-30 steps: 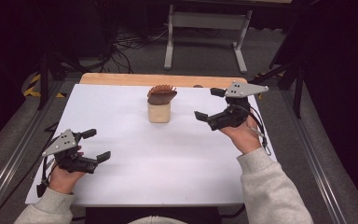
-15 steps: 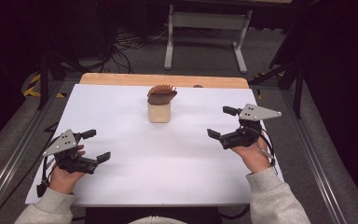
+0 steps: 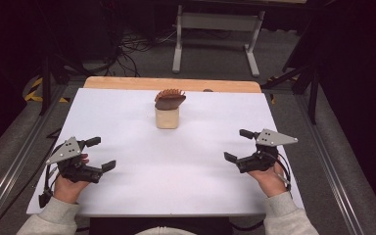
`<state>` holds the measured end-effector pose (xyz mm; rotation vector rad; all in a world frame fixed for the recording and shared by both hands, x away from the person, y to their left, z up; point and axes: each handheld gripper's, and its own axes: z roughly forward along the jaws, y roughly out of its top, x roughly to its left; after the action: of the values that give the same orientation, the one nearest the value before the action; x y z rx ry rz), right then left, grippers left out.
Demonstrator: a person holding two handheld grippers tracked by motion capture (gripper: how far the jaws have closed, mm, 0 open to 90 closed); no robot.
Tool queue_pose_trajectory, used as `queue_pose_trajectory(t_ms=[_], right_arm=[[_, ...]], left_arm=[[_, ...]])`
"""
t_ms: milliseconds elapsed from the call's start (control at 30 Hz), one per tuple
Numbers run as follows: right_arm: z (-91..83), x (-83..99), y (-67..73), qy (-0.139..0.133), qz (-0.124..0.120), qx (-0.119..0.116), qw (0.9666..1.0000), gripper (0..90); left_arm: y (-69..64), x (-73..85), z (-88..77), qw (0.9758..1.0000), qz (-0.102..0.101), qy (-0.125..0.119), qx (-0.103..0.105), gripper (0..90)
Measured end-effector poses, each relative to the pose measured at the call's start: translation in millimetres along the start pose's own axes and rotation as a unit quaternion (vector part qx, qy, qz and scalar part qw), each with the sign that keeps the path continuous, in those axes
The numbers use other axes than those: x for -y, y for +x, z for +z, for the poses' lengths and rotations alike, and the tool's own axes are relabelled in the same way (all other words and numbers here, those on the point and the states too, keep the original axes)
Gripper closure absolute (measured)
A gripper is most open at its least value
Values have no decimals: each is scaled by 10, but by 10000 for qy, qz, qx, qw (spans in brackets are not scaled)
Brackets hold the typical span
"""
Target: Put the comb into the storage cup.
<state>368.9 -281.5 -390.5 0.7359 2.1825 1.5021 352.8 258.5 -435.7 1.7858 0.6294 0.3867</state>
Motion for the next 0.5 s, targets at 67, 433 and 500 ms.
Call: queue_pose_trajectory(t_ms=[67, 433, 500], right_arm=[[-3, 74, 11, -15, 8, -2, 10000, 1], [85, 411, 58, 96, 106, -92, 9999, 1], [104, 472, 63, 85, 105, -89, 9999, 1]], left_arm=[[7, 10, -3, 10000, -16, -9, -10, 1], [30, 82, 9, 9999, -43, -67, -88, 1], [37, 91, 12, 9999, -27, -44, -95, 1]])
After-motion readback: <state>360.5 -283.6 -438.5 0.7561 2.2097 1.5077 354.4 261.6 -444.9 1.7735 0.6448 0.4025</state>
